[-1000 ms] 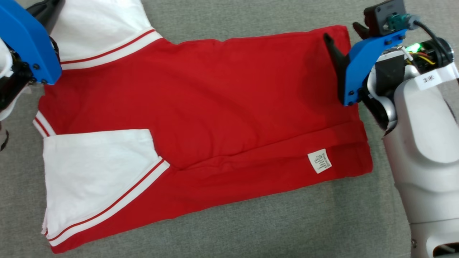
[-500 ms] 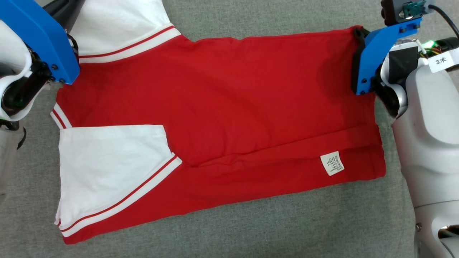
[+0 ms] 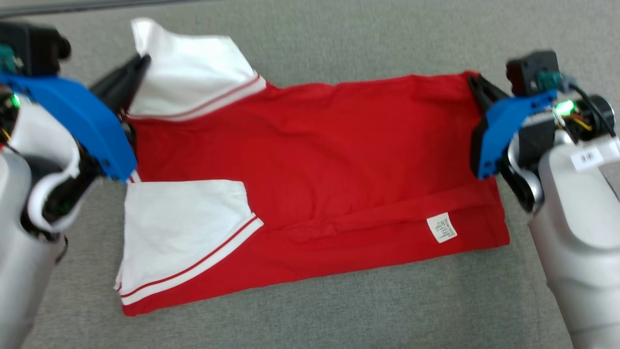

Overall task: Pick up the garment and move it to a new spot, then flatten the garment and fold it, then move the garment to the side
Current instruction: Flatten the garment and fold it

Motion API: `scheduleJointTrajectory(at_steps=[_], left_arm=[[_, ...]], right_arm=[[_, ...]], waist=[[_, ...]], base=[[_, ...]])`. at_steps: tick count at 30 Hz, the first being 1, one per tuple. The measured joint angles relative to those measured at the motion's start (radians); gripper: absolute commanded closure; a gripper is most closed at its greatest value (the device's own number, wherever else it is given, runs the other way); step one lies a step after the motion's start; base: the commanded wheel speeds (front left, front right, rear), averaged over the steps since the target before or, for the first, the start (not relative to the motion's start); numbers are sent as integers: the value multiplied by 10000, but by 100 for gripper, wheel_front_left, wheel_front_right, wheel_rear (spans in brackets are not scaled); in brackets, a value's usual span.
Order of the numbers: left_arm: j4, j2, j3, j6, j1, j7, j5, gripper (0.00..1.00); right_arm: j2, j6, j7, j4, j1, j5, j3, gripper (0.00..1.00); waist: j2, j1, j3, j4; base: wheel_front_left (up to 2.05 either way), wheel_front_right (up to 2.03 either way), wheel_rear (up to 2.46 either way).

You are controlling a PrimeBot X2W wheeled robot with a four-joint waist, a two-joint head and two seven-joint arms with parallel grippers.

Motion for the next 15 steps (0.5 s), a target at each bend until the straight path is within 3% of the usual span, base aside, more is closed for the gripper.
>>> scheduleJointTrajectory(at_steps=[6,15], left_arm=[[-957,50,33,305,1720,-523,-257,100],[-1825,-228,-81,918,4069,-1248,-610,100]], right_arm=[[-654,0,-12,-1407,1840,675,-198,100],[-834,0,652,-3666,4249,1306,-851,100]], waist=[[-1,-2,-934,212],[-2,-3,-1646,436]], base=[[0,0,0],[0,0,0]])
